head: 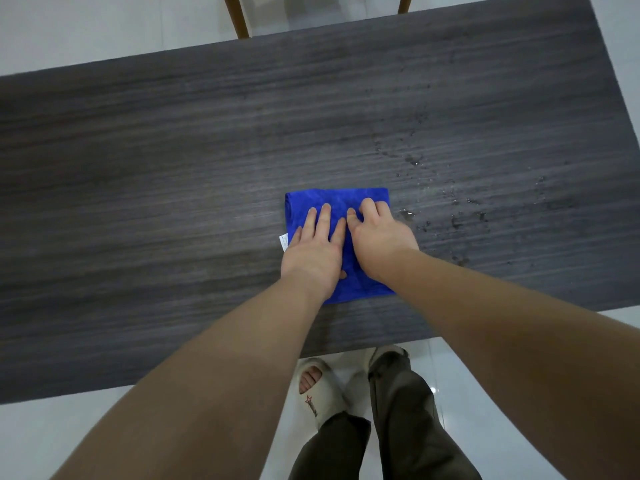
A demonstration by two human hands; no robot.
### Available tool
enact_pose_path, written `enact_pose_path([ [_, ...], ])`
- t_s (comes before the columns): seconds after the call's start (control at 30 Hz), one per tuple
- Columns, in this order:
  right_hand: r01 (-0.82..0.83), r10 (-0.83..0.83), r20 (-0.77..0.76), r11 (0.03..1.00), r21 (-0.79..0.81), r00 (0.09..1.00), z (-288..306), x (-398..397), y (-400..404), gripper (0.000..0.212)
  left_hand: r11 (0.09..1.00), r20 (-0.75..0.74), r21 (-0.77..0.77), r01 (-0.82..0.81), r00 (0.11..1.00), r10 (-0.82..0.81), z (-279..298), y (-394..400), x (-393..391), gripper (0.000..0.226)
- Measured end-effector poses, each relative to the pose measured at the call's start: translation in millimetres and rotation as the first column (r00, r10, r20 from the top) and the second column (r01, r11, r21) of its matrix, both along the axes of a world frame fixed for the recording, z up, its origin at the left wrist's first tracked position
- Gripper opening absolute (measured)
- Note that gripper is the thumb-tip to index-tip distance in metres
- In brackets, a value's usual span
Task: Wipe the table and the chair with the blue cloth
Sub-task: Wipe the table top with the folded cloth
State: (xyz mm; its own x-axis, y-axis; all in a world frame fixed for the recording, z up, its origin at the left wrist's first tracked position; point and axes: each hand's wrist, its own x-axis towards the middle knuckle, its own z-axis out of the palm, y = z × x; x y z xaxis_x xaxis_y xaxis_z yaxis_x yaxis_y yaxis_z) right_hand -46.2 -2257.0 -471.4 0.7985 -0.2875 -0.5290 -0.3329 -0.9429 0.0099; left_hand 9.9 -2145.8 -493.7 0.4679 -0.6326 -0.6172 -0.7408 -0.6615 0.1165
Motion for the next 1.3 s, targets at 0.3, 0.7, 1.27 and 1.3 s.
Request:
enact_pose_path([
  [0.3,-0.002,0.001,0.028,1.000,0.022,1.000,3,-18,8,0.078,1.000,0.016,0.011,0.004,1.000,-0.004,-1,8,-20,0.092],
  [0.7,-0.026,0.025,0.025,0.999,0.048,0.999,5,-59,25,0.073,1.000,0.019,0.016,-0.002,1.000,0.002,-2,27,-64,0.089],
  [1.27,-0.002,-0.002,0.030,0.990,0.140,1.000,-1,-109,37,0.071,0.999,0.040,0.043,-0.001,0.999,-0.001,4,44,-113,0.090],
  [1.3,0.001,-0.005,0.031,0.990,0.141,1.000,0,-109,36,0.073,0.999,0.040,0.050,-0.002,0.999,0.000,4,42,-113,0.090],
])
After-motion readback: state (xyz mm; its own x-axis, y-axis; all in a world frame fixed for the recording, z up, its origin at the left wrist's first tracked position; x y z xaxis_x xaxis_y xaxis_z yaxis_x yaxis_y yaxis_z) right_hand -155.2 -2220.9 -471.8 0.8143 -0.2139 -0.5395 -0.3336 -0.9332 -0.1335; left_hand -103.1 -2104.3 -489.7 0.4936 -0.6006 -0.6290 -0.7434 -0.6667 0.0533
